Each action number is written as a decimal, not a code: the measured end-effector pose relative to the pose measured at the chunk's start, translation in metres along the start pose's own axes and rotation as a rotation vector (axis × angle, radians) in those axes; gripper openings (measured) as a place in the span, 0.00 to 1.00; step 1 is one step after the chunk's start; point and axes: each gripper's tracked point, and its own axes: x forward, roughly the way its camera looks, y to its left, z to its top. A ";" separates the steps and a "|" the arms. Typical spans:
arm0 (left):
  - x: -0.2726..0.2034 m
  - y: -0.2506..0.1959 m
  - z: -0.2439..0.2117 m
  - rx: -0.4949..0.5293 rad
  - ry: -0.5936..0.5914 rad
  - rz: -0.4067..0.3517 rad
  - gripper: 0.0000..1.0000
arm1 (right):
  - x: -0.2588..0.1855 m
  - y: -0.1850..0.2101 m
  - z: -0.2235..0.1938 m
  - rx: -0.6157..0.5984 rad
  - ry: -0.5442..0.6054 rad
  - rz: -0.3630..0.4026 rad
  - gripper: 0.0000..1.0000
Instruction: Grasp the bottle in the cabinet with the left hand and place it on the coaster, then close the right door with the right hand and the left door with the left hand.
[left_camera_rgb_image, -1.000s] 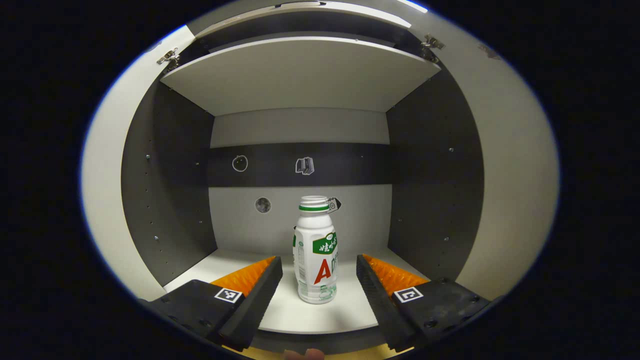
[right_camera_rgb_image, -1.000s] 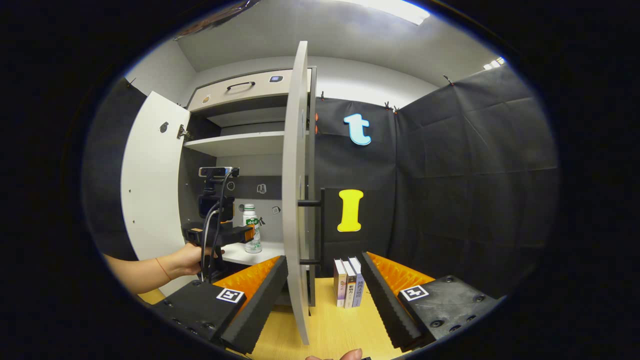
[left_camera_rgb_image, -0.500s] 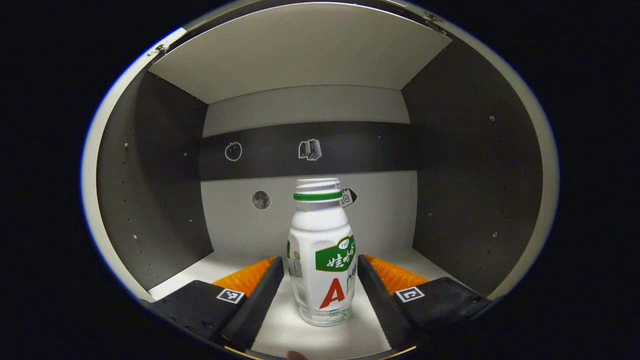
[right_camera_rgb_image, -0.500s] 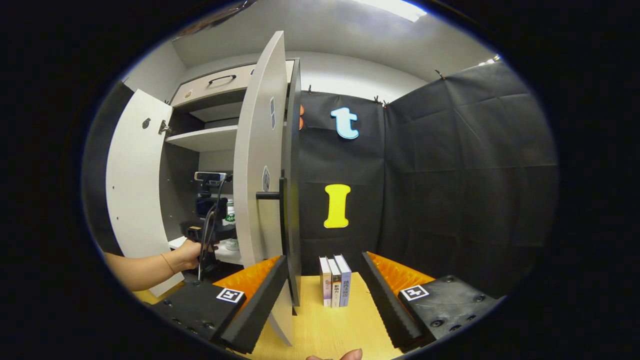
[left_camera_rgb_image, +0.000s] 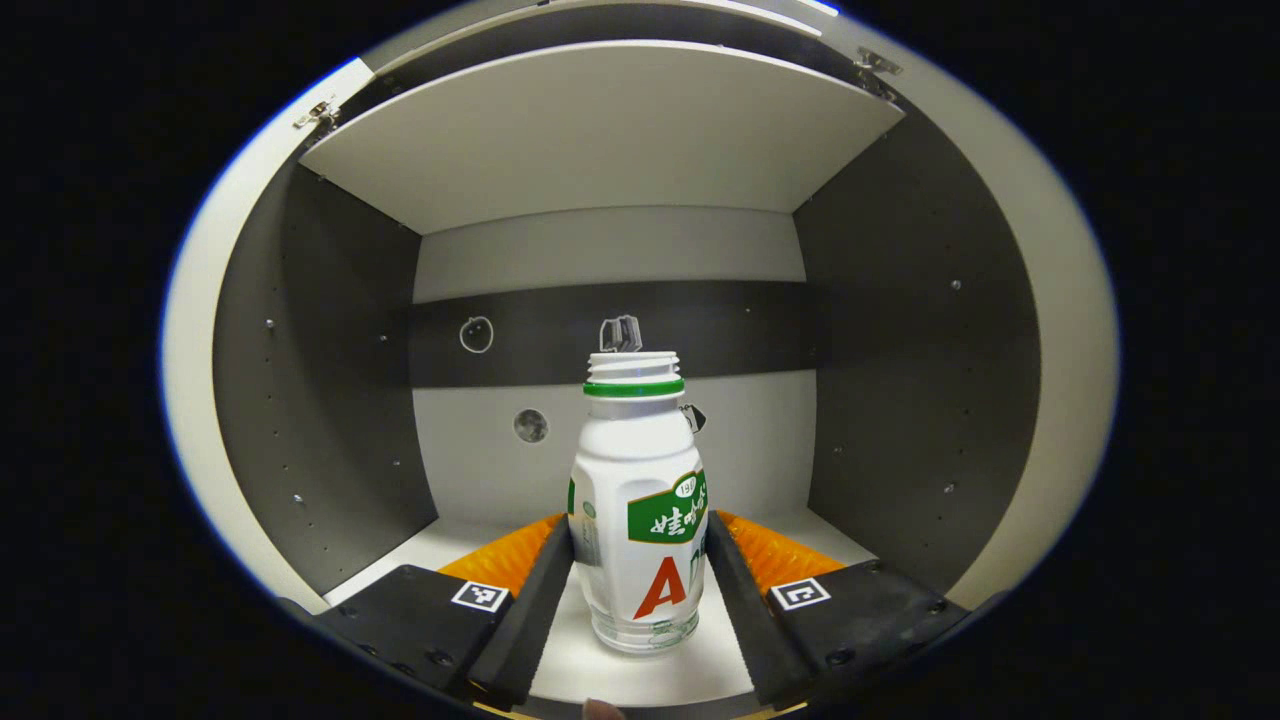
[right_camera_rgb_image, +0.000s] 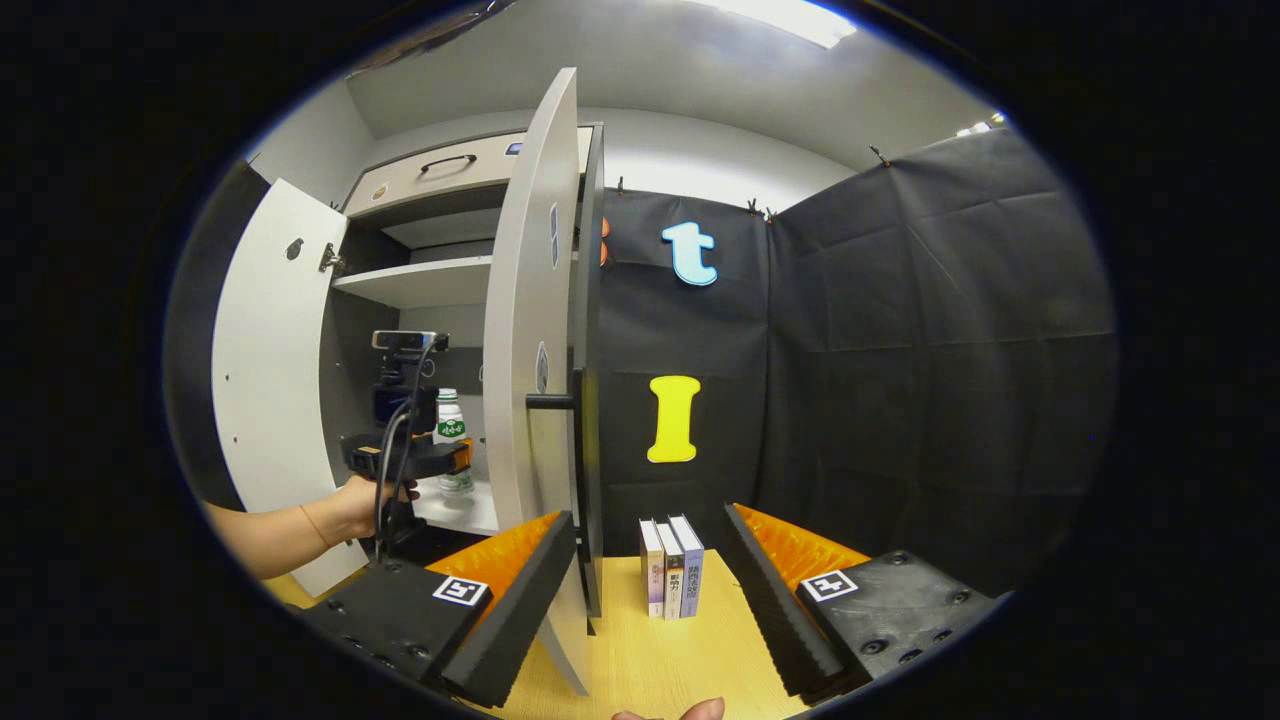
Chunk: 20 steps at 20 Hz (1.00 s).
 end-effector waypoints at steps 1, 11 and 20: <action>-0.011 0.001 0.003 -0.011 -0.005 -0.004 0.80 | -0.001 0.003 0.002 0.005 -0.003 0.002 0.97; -0.152 0.016 0.014 -0.015 -0.051 -0.036 0.80 | -0.013 0.029 0.002 0.005 -0.006 0.006 0.97; -0.264 0.029 -0.034 -0.039 -0.059 -0.054 0.81 | -0.027 0.063 -0.003 -0.030 -0.041 0.031 0.97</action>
